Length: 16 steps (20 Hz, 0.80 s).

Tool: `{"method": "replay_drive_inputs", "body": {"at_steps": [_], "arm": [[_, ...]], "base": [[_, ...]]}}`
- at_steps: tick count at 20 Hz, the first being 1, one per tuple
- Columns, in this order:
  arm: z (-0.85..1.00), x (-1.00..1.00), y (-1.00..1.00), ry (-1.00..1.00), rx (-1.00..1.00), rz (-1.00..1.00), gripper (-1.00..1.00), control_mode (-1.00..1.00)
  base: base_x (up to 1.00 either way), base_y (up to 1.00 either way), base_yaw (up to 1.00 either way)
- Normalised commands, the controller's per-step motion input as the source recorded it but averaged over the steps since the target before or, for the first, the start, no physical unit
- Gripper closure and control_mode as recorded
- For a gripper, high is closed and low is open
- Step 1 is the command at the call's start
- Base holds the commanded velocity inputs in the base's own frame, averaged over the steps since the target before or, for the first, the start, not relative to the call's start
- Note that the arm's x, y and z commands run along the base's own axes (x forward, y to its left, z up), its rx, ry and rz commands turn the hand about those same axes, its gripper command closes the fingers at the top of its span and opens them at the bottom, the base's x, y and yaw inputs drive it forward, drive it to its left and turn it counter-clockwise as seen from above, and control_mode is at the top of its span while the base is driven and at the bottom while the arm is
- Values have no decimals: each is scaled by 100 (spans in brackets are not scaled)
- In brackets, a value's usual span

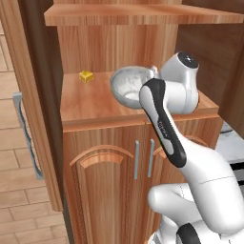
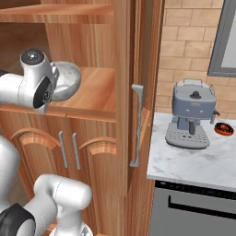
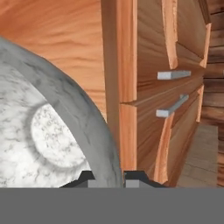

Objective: Pick the mug and place it in the sink. Pick the bowl and place it in the open cabinet and then close the cabinet.

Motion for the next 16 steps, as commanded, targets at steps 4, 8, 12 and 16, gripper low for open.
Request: {"method": "replay_drive_inputs", "body": {"at_steps": [4,8,12,16], "arm": [[-18,38,0,9,2,0,100,-100],[-29,45,0,1,8,0,100,-100],[-36,51,0,0,7,0,100,-100],[-40,62,0,0,7,0,100,-100]], "base": [[0,0,0],[0,0,0],[0,0,0],[0,0,0]]}}
